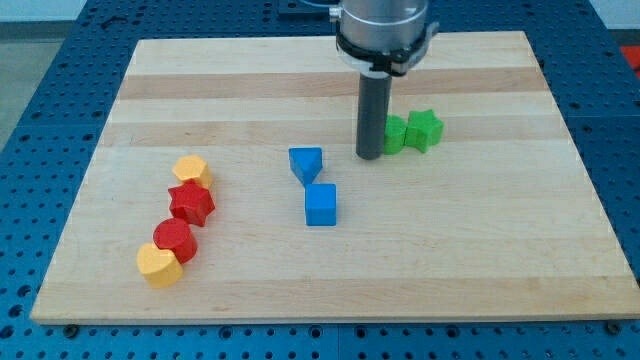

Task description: Nudge the blue cube down a bit

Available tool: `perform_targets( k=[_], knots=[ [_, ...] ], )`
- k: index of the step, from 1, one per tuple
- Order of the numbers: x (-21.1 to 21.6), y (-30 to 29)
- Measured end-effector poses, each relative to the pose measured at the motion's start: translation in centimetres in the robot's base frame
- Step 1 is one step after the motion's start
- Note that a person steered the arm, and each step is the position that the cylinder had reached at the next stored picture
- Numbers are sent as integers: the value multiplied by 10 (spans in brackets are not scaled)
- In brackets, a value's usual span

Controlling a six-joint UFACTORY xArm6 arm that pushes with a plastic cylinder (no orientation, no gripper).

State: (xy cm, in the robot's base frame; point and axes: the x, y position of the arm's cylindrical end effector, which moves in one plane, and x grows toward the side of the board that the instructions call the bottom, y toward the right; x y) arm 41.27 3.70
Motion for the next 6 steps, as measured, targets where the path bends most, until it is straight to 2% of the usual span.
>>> perform_targets(
  k=[1, 2, 4, 5, 6],
  knots=[
    [-8, -23],
    [6, -32],
    [59, -32],
    [48, -29],
    [-4, -46]
  ],
)
